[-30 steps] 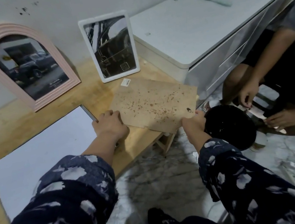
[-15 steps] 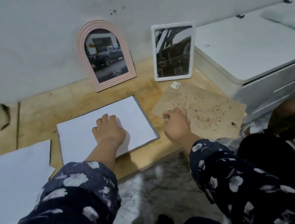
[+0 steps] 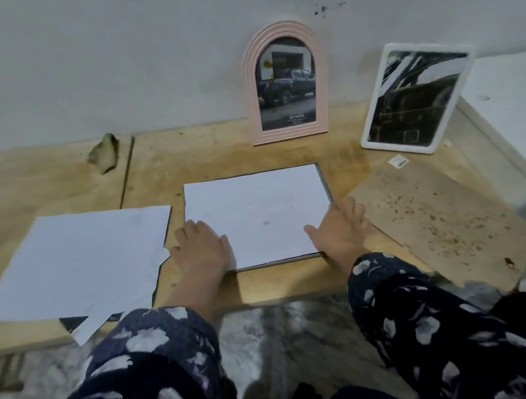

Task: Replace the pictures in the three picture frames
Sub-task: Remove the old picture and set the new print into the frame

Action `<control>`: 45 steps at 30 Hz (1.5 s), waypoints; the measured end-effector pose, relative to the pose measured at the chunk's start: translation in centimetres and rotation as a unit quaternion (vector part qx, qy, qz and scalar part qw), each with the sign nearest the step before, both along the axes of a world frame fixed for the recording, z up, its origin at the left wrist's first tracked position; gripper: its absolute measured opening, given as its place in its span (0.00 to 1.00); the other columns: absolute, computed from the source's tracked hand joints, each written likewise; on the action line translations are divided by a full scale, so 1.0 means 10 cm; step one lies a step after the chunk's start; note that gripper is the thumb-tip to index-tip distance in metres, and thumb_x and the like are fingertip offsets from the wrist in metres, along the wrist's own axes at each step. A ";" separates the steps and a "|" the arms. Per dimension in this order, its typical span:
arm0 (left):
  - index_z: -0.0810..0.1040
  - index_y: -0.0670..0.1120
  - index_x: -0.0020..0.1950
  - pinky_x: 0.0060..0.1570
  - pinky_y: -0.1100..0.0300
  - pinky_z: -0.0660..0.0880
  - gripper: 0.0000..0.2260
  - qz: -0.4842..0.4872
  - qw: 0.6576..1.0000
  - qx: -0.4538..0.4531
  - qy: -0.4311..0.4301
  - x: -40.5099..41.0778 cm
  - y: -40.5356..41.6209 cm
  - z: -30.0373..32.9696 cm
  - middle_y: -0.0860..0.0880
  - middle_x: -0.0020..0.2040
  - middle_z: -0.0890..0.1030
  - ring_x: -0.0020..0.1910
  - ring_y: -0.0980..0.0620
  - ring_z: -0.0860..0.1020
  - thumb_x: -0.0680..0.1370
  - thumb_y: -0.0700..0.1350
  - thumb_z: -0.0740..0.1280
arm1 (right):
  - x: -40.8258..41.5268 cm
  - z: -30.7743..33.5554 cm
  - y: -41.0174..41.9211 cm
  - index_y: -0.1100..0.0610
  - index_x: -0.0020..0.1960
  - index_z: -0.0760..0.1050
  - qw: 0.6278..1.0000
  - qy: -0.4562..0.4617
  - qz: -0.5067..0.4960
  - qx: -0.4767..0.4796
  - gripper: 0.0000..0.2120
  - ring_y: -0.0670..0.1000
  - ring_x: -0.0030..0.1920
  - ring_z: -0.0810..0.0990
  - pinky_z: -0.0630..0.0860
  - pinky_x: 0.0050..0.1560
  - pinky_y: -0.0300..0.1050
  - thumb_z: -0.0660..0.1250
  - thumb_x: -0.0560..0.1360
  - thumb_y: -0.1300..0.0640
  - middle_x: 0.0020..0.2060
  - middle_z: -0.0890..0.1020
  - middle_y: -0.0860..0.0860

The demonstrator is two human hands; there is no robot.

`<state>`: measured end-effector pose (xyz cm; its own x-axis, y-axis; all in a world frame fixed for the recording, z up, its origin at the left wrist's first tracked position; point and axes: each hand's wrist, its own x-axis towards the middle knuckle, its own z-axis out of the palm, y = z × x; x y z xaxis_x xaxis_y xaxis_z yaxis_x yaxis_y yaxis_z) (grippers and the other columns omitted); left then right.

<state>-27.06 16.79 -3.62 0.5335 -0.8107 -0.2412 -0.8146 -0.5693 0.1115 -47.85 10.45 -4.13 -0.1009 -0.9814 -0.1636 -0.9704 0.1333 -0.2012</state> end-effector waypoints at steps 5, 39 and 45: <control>0.65 0.44 0.69 0.63 0.47 0.65 0.21 0.008 1.000 0.002 0.011 0.01 0.00 -0.01 0.44 0.70 0.64 0.69 0.42 0.62 0.81 0.54 0.57 | 0.13 0.00 -0.05 0.56 0.59 0.73 0.998 -0.031 -0.056 0.004 0.21 0.57 0.62 0.64 0.64 0.62 0.52 0.69 0.71 0.46 0.61 0.67 0.54; 0.60 0.44 0.74 0.67 0.43 0.61 0.29 0.195 0.968 -0.071 0.137 0.07 -0.11 0.21 0.42 0.73 0.65 0.70 0.39 0.63 0.79 0.61 0.55 | -0.15 0.61 -0.34 0.52 0.57 0.68 0.884 -0.465 -0.056 0.003 0.08 0.54 0.54 0.78 0.77 0.56 0.51 0.63 0.78 0.57 0.57 0.78 0.54; 0.65 0.43 0.72 0.62 0.49 0.69 0.21 0.220 0.922 -0.190 0.256 0.26 -0.04 0.37 0.42 0.68 0.72 0.66 0.40 0.71 0.82 0.51 0.56 | -0.02 0.77 -0.39 0.55 0.61 0.68 0.892 -0.451 -0.037 -0.006 0.12 0.52 0.53 0.76 0.76 0.55 0.49 0.63 0.78 0.57 0.54 0.75 0.52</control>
